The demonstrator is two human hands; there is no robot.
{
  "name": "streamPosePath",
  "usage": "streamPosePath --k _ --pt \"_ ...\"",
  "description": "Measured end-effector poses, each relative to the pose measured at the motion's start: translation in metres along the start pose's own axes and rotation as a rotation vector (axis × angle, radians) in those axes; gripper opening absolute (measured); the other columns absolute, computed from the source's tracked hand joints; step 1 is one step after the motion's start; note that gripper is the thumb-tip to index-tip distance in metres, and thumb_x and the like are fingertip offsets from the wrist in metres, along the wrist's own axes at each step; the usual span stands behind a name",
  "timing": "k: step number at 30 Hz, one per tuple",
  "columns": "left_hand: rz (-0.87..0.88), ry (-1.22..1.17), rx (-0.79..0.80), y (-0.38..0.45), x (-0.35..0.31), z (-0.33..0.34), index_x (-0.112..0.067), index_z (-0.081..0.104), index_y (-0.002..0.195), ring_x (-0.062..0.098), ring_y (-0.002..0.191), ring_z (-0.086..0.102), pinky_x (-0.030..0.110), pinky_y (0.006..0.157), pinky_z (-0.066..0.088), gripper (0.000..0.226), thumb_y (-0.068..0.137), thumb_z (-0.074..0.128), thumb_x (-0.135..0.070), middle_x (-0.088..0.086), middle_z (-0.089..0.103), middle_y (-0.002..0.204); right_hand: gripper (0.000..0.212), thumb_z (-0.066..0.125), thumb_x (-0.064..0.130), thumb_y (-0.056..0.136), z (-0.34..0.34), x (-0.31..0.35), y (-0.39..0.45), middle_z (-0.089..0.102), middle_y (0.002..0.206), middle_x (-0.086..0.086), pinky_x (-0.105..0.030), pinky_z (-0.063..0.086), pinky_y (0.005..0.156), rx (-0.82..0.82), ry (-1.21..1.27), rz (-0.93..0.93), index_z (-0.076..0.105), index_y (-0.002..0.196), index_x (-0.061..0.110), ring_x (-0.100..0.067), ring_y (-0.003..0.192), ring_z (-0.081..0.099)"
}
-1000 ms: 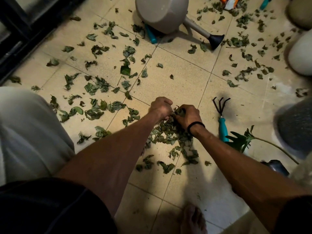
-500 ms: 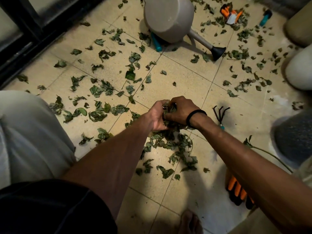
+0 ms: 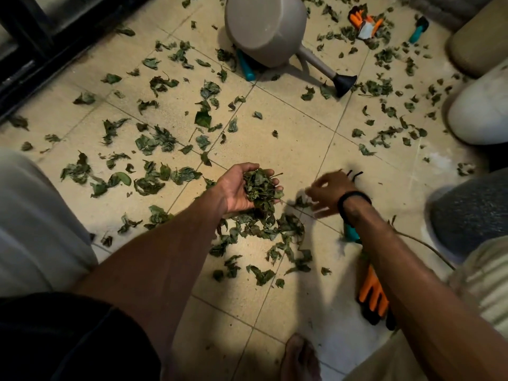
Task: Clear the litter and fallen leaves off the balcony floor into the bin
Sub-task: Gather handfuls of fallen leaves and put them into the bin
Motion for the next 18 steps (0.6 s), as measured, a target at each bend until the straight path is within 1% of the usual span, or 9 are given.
streamPosePath --k 2,5,7,9,10,12,15,16,18 --pt "0.001 -0.006 -0.005 -0.002 -0.001 -0.002 -0.004 0.068 0.11 0.039 0.107 0.068 0.06 0.1 0.052 0.035 0.102 0.047 -0.031 0.021 0.069 0.107 0.036 0.075 0.034 0.091 0.016 -0.042 -0.005 0.068 0.098 -0.016 -0.045 0.065 0.073 0.081 -0.198 0.179 0.062 0.111 0.007 -0.029 0.08 0.074" --pt "0.002 -0.011 -0.025 -0.005 -0.002 -0.009 -0.004 0.068 0.105 0.038 0.104 0.069 0.059 0.096 0.055 0.034 0.101 0.048 -0.031 0.021 0.069 0.104 0.054 0.081 0.053 0.079 0.046 -0.092 -0.016 0.066 0.101 -0.013 -0.042 0.065 0.075 0.238 -0.27 0.346 0.062 0.11 0.013 -0.029 0.089 0.071" --pt "0.009 -0.014 -0.034 -0.006 -0.003 -0.014 -0.005 0.067 0.106 0.038 0.108 0.068 0.059 0.097 0.054 0.033 0.101 0.048 -0.031 0.021 0.069 0.105 0.091 0.087 0.066 0.06 0.065 -0.109 -0.014 0.066 0.12 -0.015 -0.045 0.065 0.076 0.251 -0.207 0.378 0.058 0.129 0.014 -0.031 0.098 0.07" --pt "0.007 -0.008 -0.036 -0.008 -0.005 -0.017 -0.006 0.066 0.107 0.039 0.117 0.065 0.059 0.099 0.053 0.032 0.101 0.048 -0.032 0.021 0.069 0.106 0.139 0.088 0.077 0.042 0.081 -0.114 -0.006 0.045 0.15 -0.019 -0.05 0.057 0.096 0.14 -0.147 0.327 0.03 0.151 0.016 -0.038 0.125 0.057" --pt "0.005 -0.006 -0.039 -0.009 -0.005 -0.019 -0.006 0.066 0.108 0.039 0.122 0.063 0.06 0.1 0.052 0.032 0.101 0.048 -0.032 0.021 0.068 0.107 0.147 0.088 0.079 0.037 0.086 -0.109 -0.004 0.034 0.157 -0.019 -0.05 0.052 0.103 0.079 -0.105 0.273 0.02 0.153 0.02 -0.039 0.133 0.049" --pt "0.004 -0.009 -0.044 -0.013 -0.007 -0.019 -0.007 0.065 0.11 0.039 0.127 0.06 0.061 0.1 0.051 0.031 0.101 0.048 -0.032 0.022 0.067 0.107 0.14 0.089 0.077 0.034 0.092 -0.094 0.003 0.035 0.152 -0.016 -0.044 0.051 0.103 0.021 -0.024 0.127 0.026 0.146 0.024 -0.035 0.13 0.048" --pt "0.0 0.022 -0.065 -0.018 -0.006 -0.022 -0.007 0.065 0.11 0.038 0.114 0.066 0.062 0.099 0.05 0.032 0.102 0.048 -0.032 0.021 0.068 0.104 0.129 0.092 0.073 0.038 0.103 -0.073 0.009 0.034 0.145 -0.014 -0.044 0.052 0.103 -0.01 -0.05 -0.005 0.03 0.143 0.03 -0.036 0.126 0.051" --pt "-0.002 0.038 -0.076 -0.02 -0.006 -0.025 -0.007 0.065 0.109 0.038 0.11 0.068 0.063 0.099 0.05 0.032 0.102 0.048 -0.032 0.021 0.069 0.103 0.123 0.092 0.069 0.043 0.107 -0.068 0.011 0.032 0.143 -0.014 -0.045 0.052 0.104 -0.035 -0.093 -0.033 0.031 0.143 0.031 -0.038 0.125 0.052" --pt "0.002 0.052 -0.096 -0.021 -0.004 -0.03 -0.006 0.067 0.108 0.04 0.111 0.068 0.063 0.101 0.049 0.033 0.102 0.048 -0.032 0.021 0.071 0.103 0.097 0.09 0.056 0.063 0.116 -0.063 0.013 0.034 0.138 -0.014 -0.046 0.053 0.101 -0.086 -0.169 -0.101 0.039 0.14 0.028 -0.041 0.118 0.057"
Point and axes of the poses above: each hand's wrist, its own y-axis towards the middle knuckle, its own z-axis out of the palm, x = y × z, the point moved 1 cm from there along y, towards the middle knuckle
